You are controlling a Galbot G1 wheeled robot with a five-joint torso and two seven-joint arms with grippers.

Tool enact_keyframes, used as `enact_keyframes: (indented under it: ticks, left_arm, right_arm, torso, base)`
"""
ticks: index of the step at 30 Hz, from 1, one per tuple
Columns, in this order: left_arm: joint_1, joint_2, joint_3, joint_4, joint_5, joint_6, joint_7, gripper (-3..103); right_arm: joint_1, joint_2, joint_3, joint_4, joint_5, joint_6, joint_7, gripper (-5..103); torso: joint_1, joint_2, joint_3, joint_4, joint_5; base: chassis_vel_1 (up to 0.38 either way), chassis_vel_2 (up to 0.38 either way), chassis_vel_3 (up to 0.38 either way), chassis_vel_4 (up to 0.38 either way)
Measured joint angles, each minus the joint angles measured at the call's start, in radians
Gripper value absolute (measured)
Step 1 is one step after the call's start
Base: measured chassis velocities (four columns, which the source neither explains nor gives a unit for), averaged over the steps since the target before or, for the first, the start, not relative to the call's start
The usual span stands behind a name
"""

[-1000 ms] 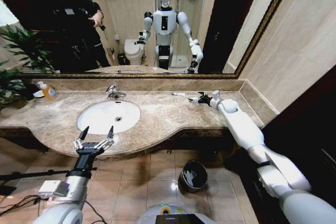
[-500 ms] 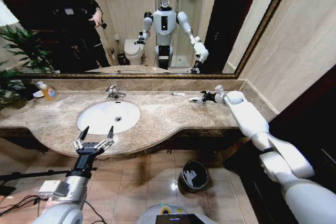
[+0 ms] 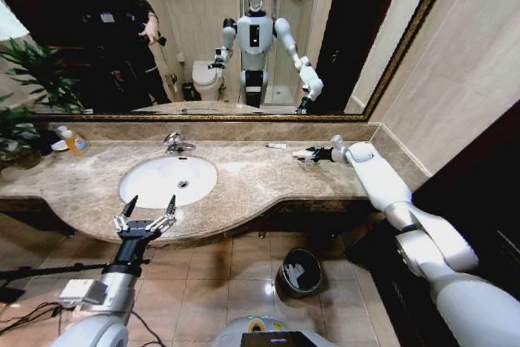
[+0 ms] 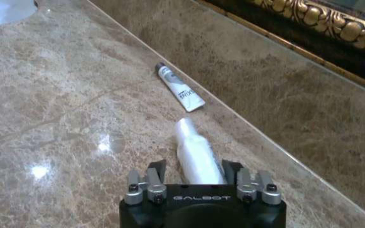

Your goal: Pick up the trash from the sink and place it in the trash bin.

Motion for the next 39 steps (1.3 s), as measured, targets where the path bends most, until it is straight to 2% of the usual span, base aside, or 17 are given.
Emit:
enact_keyframes:
  ticks: [2, 3, 5, 7, 8, 14, 16, 19, 20, 22, 24, 25, 28, 33, 35, 36, 39]
  left_arm:
    - [0.0, 0.0, 0.0, 0.0, 0.0, 0.0, 0.0, 100]
    - [0.0, 0.0, 0.0, 0.0, 0.0, 0.0, 0.0, 100]
    - [0.0, 0.0, 0.0, 0.0, 0.0, 0.0, 0.0, 100]
    - [0.0, 0.0, 0.0, 0.0, 0.0, 0.0, 0.0, 100]
    - [0.0, 0.0, 0.0, 0.0, 0.0, 0.0, 0.0, 100]
    - [0.0, 0.0, 0.0, 0.0, 0.0, 0.0, 0.0, 100]
    - [0.0, 0.0, 0.0, 0.0, 0.0, 0.0, 0.0, 100]
    - [0.0, 0.0, 0.0, 0.0, 0.0, 0.0, 0.0, 100]
    - [0.0, 0.0, 0.0, 0.0, 0.0, 0.0, 0.0, 100]
    - [0.0, 0.0, 0.0, 0.0, 0.0, 0.0, 0.0, 100]
    - [0.0, 0.0, 0.0, 0.0, 0.0, 0.0, 0.0, 100]
    - [0.0, 0.0, 0.0, 0.0, 0.0, 0.0, 0.0, 100]
    - [0.0, 0.0, 0.0, 0.0, 0.0, 0.0, 0.0, 100]
    - [0.0, 0.0, 0.0, 0.0, 0.0, 0.0, 0.0, 100]
    - [0.0, 0.0, 0.0, 0.0, 0.0, 0.0, 0.0, 100]
    - [0.0, 0.0, 0.0, 0.0, 0.0, 0.0, 0.0, 100]
    - [0.0, 0.0, 0.0, 0.0, 0.0, 0.0, 0.0, 100]
  right_arm:
    - [-0.001, 0.001, 0.001, -0.002, -0.001, 0.005, 0.005, 60]
    - [-0.002, 0.002, 0.001, -0.004, -0.001, 0.01, 0.014, 53]
    - [-0.003, 0.002, 0.001, -0.004, -0.001, 0.011, 0.02, 53]
    - [-0.012, -0.001, 0.001, 0.009, 0.015, 0.01, 0.04, 45]
    - [-0.012, -0.001, 0.001, 0.009, 0.015, 0.01, 0.04, 45]
    - [-0.067, -0.025, 0.005, 0.083, 0.103, -0.006, 0.135, 26]
    - [-0.082, -0.03, 0.006, 0.1, 0.13, -0.012, 0.157, 26]
    - [-0.155, -0.055, 0.008, 0.203, 0.271, -0.06, 0.27, 16]
    - [-0.155, -0.055, 0.008, 0.203, 0.271, -0.06, 0.27, 16]
    - [-0.219, -0.07, 0.024, 0.289, 0.36, -0.086, 0.361, 12]
    - [-0.28, -0.082, 0.04, 0.369, 0.441, -0.098, 0.463, 11]
    - [-0.28, -0.082, 0.04, 0.369, 0.441, -0.098, 0.463, 11]
    - [-0.368, -0.099, 0.08, 0.482, 0.513, -0.103, 0.585, 11]
    - [-0.488, -0.13, 0.165, 0.63, 0.546, -0.114, 0.652, 11]
    - [-0.595, -0.154, 0.228, 0.751, 0.564, -0.114, 0.696, 11]
    - [-0.595, -0.154, 0.228, 0.751, 0.564, -0.114, 0.696, 11]
    - [-0.747, -0.157, 0.29, 0.904, 0.573, -0.089, 0.799, 11]
  torso:
    - [0.0, 0.0, 0.0, 0.0, 0.0001]
    - [0.0, 0.0, 0.0, 0.0001, 0.0]
    - [0.0, 0.0, 0.0, 0.0001, 0.0]
    - [0.0, 0.0, 0.0, 0.0001, 0.0]
    - [0.0, 0.0, 0.0, 0.0001, 0.0]
    - [0.0, 0.0, 0.0, 0.0001, 0.0001]
    - [0.0, 0.0, 0.0, 0.0, -0.0001]
    - [0.0, 0.0, 0.0, 0.0, 0.0001]
    - [0.0, 0.0, 0.0, 0.0, 0.0001]
    - [0.0, 0.0, 0.0, 0.0001, -0.0001]
    - [0.0, 0.0, 0.0, 0.0001, 0.0001]
    - [0.0, 0.0, 0.0, 0.0001, 0.0001]
    - [0.0, 0.0, 0.0, 0.0001, 0.0002]
    - [0.0, 0.0, 0.0, 0.0001, 0.0001]
    - [0.0, 0.0, 0.0, 0.0001, -0.0003]
    - [0.0, 0.0, 0.0, 0.0001, -0.0003]
    - [0.0, 0.0, 0.0, 0.0, 0.0001]
  base:
    - [0.0, 0.0, 0.0, 0.0]
    - [0.0, 0.0, 0.0, 0.0]
    - [0.0, 0.0, 0.0, 0.0]
    - [0.0, 0.0, 0.0, 0.0]
    - [0.0, 0.0, 0.0, 0.0]
    - [0.0, 0.0, 0.0, 0.0]
    - [0.0, 0.0, 0.0, 0.0]
    - [0.0, 0.0, 0.0, 0.0]
    - [0.0, 0.0, 0.0, 0.0]
    - [0.0, 0.0, 0.0, 0.0]
    - [0.0, 0.0, 0.0, 0.0]
    - [0.0, 0.0, 0.0, 0.0]
    - [0.0, 0.0, 0.0, 0.0]
    - [0.0, 0.0, 0.0, 0.0]
    - [0.0, 0.0, 0.0, 0.0]
    - [0.0, 0.0, 0.0, 0.0]
    - [0.0, 0.0, 0.0, 0.0]
